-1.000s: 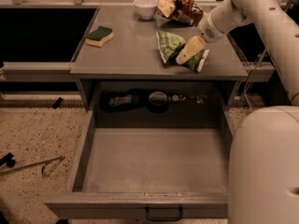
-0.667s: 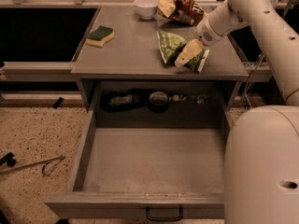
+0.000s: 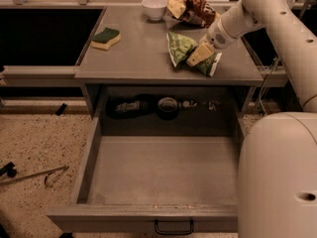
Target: Place green jalapeno chip bag into top drawer
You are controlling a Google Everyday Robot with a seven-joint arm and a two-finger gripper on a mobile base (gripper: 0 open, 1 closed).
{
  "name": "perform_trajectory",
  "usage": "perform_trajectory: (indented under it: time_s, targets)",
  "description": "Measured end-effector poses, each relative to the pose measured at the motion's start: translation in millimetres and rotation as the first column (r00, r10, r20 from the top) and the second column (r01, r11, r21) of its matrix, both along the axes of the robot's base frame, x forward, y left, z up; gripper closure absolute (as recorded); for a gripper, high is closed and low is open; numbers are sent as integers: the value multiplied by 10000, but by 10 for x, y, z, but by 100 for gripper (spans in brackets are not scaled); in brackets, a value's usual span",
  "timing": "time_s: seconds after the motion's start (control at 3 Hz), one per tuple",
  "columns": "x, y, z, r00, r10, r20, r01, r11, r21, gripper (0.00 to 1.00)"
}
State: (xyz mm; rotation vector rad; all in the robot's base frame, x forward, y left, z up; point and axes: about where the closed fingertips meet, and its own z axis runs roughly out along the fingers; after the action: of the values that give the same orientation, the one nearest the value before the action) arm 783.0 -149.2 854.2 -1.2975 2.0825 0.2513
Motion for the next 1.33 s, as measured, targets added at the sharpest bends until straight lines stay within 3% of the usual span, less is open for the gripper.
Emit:
perform_trajectory:
  time_s: [0.33,0.67,1.0,1.33]
  targets:
    - [-236,-40,135,9999,108,-66,-109,9999,-86,65]
    - [-790,-185,367,9988,41,-479,-63,9989,-458,89]
    - [-1396,-241,510,9956,-17,-941,-27,9989,-468,100]
    - [-1944,-196,485,9926,-14,-1210,2,9999,-101,100]
